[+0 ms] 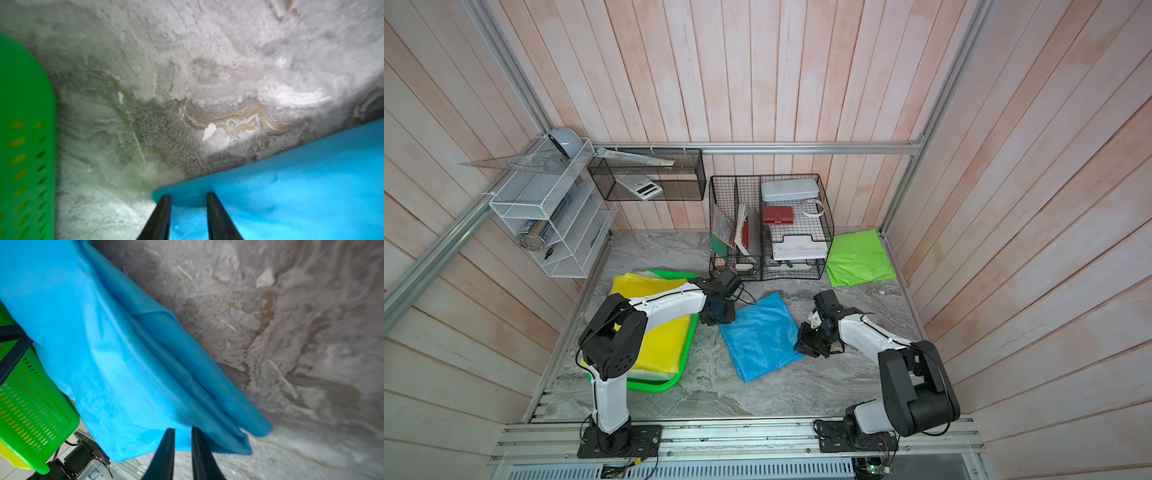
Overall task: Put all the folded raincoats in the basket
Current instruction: Pick up the raincoat from the center of the board.
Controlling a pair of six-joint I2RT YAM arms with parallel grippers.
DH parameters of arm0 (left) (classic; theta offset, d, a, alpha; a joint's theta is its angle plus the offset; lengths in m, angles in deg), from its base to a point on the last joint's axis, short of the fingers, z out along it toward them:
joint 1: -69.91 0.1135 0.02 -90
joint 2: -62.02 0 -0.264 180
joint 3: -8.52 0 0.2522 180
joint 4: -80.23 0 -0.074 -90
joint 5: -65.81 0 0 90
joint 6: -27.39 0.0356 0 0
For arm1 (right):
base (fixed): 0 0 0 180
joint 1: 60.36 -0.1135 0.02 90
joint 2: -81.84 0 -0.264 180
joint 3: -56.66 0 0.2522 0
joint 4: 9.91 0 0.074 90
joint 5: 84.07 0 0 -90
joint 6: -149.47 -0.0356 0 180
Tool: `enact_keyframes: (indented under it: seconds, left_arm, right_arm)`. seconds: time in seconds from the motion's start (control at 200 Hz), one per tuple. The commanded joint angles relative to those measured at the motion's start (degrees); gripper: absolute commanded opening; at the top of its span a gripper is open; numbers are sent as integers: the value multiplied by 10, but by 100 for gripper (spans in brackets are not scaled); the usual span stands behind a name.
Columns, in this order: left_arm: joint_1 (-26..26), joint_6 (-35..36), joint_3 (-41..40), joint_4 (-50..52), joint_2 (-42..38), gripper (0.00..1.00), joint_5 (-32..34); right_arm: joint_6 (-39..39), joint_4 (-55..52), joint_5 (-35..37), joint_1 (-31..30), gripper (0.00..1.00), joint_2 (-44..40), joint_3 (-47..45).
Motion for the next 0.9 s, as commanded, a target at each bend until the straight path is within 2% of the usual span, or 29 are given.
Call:
enact_keyframes:
  seconds: [0.0,0.23,0.255,0.36,0.56,0.895]
  left_arm:
    - [3,11,31,24,-44,35,-10]
    - [-9,3,18,-3,-77,35,-43]
    - [-12,0,11,-13,-76,35,-52]
    - [-23,-9,-5,-30,-54,34,-66]
    - [-29,-13,-29,-36,-18,33,-52]
    - [-28,-8,-51,-32,1,32,-33]
  right_arm:
    - [27,-39,-12,22,29,-33,32]
    - [53,-55,-10,68,57,-61,17]
    - [54,-54,-8,72,62,-59,11]
    - [68,-42,-20,78,72,-40,-11]
    - [52,16,-37,91,73,-21,-56]
    - [47,85,-44,96,72,30,-70]
